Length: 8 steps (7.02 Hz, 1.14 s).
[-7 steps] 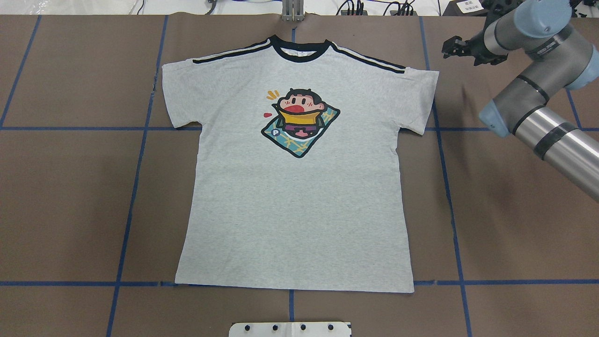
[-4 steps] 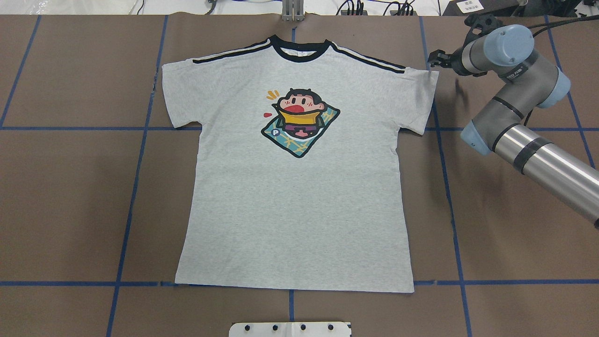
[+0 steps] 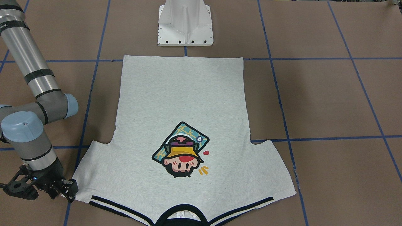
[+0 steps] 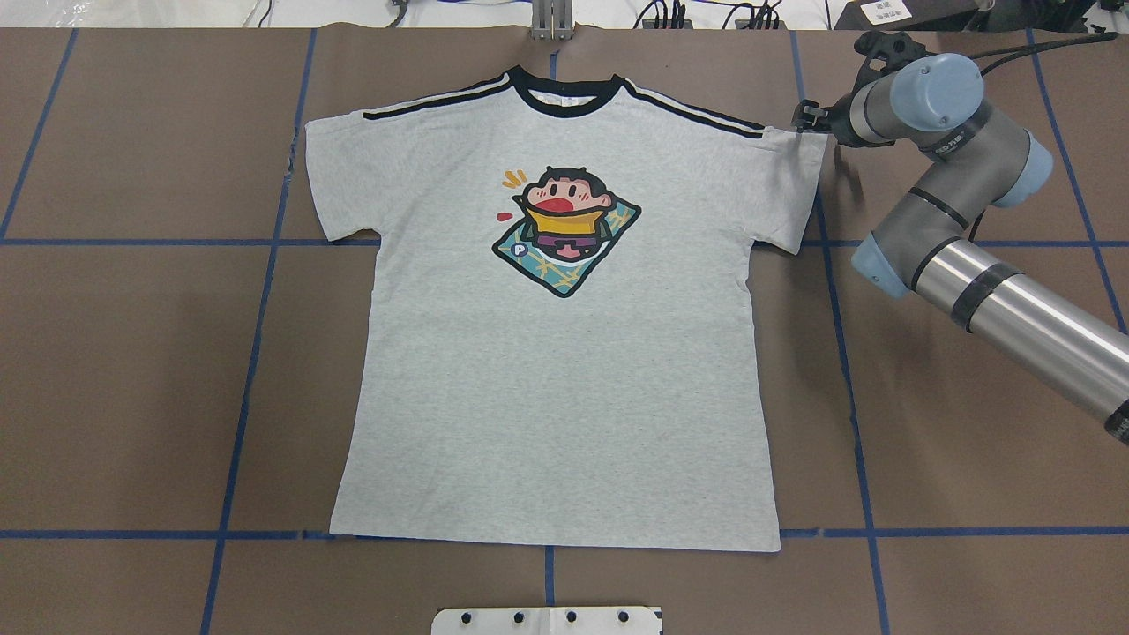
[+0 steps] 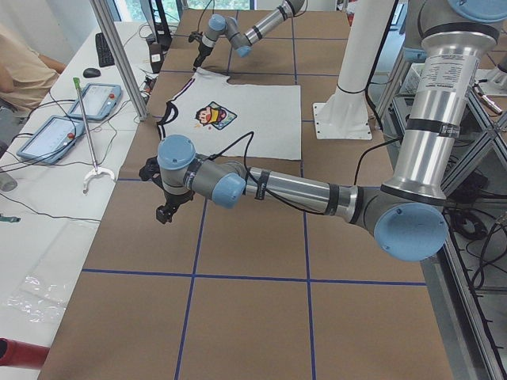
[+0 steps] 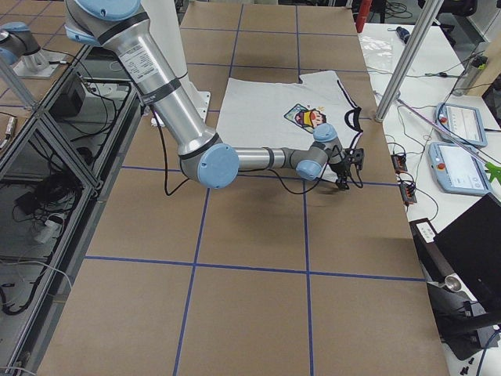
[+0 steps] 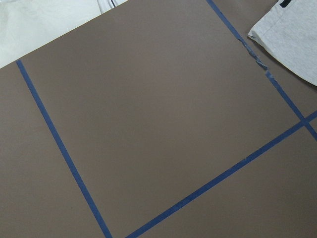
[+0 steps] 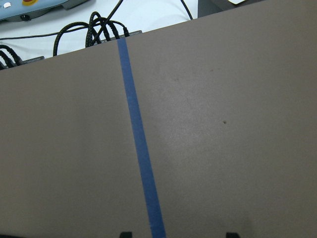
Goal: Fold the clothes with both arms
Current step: 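Move the right gripper over the T-shirt shoulder farthest from the robot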
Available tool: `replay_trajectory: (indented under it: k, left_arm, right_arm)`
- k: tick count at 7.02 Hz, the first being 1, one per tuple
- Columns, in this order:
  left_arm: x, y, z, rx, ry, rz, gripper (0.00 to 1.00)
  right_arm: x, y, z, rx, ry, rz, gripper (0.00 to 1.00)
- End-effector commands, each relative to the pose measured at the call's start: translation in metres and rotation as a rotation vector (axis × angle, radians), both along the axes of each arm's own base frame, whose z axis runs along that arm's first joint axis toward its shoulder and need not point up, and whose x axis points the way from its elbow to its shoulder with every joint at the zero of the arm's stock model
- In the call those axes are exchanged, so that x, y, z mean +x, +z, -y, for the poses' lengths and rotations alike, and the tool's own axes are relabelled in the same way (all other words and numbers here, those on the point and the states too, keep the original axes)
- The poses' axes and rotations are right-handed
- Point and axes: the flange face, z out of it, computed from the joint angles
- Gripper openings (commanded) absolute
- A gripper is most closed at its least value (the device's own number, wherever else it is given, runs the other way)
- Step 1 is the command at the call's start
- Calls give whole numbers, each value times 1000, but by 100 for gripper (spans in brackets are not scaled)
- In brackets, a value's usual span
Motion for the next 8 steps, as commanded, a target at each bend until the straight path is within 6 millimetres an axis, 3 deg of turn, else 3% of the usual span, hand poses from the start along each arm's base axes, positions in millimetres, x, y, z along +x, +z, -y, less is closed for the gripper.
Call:
replay_trajectory:
  k: [1, 2, 3, 4, 5, 6, 7, 8]
  left_arm:
    - [0, -2, 0, 3, 2, -3, 100]
    - [0, -5, -1, 8, 1, -4, 100]
    - [0, -11, -1, 17, 0, -6, 100]
    - [0, -11, -2, 19, 1, -7, 100]
    - [0, -12, -2, 22, 1, -7, 100]
    - [0, -16, -2, 29, 1, -8, 100]
    - [0, -15, -3, 28, 1, -8, 100]
    - [0, -15, -3, 26, 1, -8, 100]
  right_arm:
    - [-2, -5, -6, 8, -12, 14, 7]
    - [-9, 4, -23, 16, -36, 7, 0]
    - [-11, -1, -35, 56, -41, 44, 0]
    - [-12, -19, -35, 78, -38, 64, 0]
    - [-21, -56, -31, 76, -18, 112, 0]
    - [-38, -121, -25, 25, 1, 137, 0]
    - [-71, -178, -24, -30, -6, 114, 0]
    - [-79, -182, -24, -45, -13, 98, 0]
